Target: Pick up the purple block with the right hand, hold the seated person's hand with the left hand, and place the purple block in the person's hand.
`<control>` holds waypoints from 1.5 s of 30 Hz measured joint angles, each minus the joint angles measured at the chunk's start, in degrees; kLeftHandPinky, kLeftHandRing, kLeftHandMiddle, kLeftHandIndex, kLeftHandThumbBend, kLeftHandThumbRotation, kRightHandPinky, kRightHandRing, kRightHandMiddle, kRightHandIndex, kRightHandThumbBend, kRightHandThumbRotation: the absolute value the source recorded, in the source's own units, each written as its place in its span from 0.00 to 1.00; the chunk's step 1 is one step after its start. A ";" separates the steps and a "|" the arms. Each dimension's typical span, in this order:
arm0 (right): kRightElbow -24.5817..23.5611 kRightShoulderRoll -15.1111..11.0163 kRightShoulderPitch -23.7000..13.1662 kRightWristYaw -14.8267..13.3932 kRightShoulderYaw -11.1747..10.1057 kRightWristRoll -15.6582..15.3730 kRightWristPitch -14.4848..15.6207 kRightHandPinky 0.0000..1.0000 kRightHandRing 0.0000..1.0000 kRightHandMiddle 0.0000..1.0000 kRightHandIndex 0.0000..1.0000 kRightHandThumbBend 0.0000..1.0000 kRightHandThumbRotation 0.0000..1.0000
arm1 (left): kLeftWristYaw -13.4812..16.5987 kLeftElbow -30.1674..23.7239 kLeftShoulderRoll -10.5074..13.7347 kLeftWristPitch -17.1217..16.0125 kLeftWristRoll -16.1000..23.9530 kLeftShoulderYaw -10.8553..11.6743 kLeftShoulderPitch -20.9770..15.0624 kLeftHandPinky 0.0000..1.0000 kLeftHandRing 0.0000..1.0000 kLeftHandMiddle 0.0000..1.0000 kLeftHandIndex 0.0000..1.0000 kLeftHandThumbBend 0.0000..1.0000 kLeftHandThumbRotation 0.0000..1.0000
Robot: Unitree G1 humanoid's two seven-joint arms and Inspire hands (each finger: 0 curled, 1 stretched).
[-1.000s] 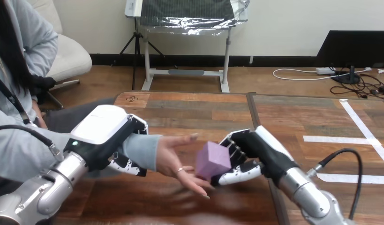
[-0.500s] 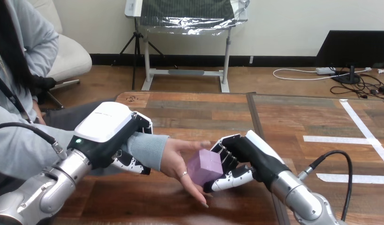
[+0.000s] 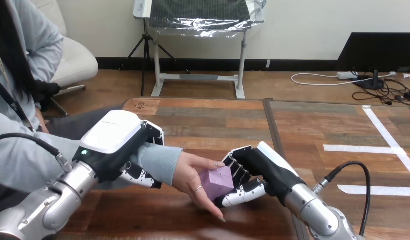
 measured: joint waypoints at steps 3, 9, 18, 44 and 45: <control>0.43 0.14 -0.37 -0.01 0.13 -0.14 0.00 0.39 0.41 0.46 0.47 0.83 0.00 | 0.00 -0.20 0.00 0.01 -0.02 0.09 0.21 0.25 0.28 0.33 0.35 0.89 0.00; 1.68 0.44 -1.49 -0.01 0.51 -0.46 -0.06 0.39 0.42 0.46 0.47 0.83 0.00 | 0.00 -0.58 0.00 0.07 -0.03 0.20 0.35 0.25 0.28 0.33 0.35 0.88 0.00; 4.50 1.14 -3.50 -0.45 0.77 -0.83 -0.50 0.39 0.41 0.46 0.47 0.83 0.00 | 0.06 -1.15 0.02 0.20 -0.03 0.36 0.55 0.25 0.28 0.33 0.36 0.89 0.00; 5.69 1.45 -4.24 -0.66 0.76 -0.82 -0.67 0.49 0.54 0.61 0.65 0.91 0.00 | -0.06 -1.23 0.01 0.20 -0.20 1.57 1.21 0.34 0.37 0.41 0.43 0.88 0.00; 5.69 1.45 -4.24 -0.67 0.76 -0.82 -0.66 0.51 0.56 0.63 0.67 0.92 0.01 | -0.07 -1.23 0.00 0.20 -0.22 1.60 1.21 0.35 0.38 0.42 0.44 0.89 0.00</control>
